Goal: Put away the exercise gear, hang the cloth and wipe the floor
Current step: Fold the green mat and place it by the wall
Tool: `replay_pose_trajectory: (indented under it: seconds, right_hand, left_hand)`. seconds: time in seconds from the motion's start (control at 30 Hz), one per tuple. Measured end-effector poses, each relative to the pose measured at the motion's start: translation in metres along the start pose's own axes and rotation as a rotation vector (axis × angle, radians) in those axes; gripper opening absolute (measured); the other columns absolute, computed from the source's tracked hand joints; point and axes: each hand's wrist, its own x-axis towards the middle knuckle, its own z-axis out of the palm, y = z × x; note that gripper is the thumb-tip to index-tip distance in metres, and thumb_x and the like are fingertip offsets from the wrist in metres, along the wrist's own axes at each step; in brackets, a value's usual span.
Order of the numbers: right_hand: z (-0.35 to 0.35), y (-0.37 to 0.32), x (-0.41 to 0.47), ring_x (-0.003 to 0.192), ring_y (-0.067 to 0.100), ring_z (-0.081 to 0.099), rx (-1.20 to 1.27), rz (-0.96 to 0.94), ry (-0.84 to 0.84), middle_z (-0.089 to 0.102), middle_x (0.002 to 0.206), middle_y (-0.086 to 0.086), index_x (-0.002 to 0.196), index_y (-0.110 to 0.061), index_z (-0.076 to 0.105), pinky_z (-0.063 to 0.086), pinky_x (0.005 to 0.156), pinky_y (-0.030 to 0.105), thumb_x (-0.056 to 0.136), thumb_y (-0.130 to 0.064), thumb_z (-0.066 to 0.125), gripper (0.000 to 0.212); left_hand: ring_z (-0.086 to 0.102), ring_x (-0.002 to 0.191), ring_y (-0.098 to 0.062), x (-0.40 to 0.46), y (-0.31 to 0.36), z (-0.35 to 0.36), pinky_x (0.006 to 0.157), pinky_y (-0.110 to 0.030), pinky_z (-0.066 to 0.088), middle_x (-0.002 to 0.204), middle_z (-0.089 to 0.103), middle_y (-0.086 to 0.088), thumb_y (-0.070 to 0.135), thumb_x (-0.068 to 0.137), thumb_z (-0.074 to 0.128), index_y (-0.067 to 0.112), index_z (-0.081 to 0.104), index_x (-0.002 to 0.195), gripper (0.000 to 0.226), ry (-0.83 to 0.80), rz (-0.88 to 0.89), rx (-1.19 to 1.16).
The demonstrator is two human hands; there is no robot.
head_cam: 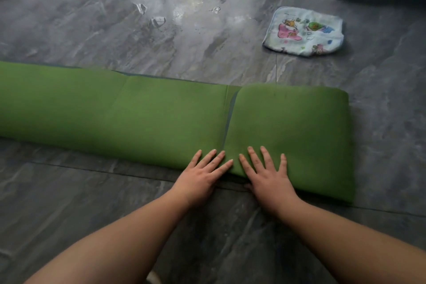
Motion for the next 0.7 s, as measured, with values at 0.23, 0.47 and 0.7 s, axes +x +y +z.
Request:
replay_pose_trajectory:
  seconds: [0.23, 0.47, 0.7]
  right_hand:
    - [-0.033, 0.005, -0.002, 0.148, 0.042, -0.002, 0.06, 0.031, 0.043, -0.009, 0.163, 0.006, 0.151, -0.03, -0.016, 0.01, 0.106, 0.076, 0.095, -0.007, 0.034, 0.078]
    - [-0.09, 0.054, -0.02, 0.144, 0.039, 0.025, 0.391, 0.119, 0.397, 0.026, 0.159, 0.01, 0.152, -0.036, 0.021, 0.028, 0.106, 0.07, 0.079, -0.005, 0.056, 0.086]
    - [-0.135, 0.08, -0.035, 0.147, 0.023, 0.024, 0.789, 0.108, 0.767, 0.031, 0.157, 0.003, 0.15, -0.036, 0.027, 0.027, 0.114, 0.057, 0.08, -0.012, 0.039, 0.075]
  left_hand:
    - [0.005, 0.149, -0.024, -0.017, -0.015, -0.023, 0.115, -0.056, 0.0, 0.162, 0.006, -0.001, 0.024, 0.082, 0.05, 0.033, -0.011, 0.149, 0.091, 0.083, -0.287, 0.035]
    - [0.037, 0.138, -0.034, 0.017, 0.0, -0.079, 0.106, -0.062, 0.031, 0.151, 0.04, -0.01, 0.027, 0.079, 0.054, 0.026, 0.022, 0.148, 0.076, 0.288, -0.337, 0.009]
    - [0.04, 0.138, -0.026, 0.062, 0.055, -0.163, 0.109, -0.056, 0.035, 0.15, 0.042, -0.006, 0.003, 0.087, 0.042, 0.018, 0.035, 0.147, 0.063, 0.622, -0.332, -0.415]
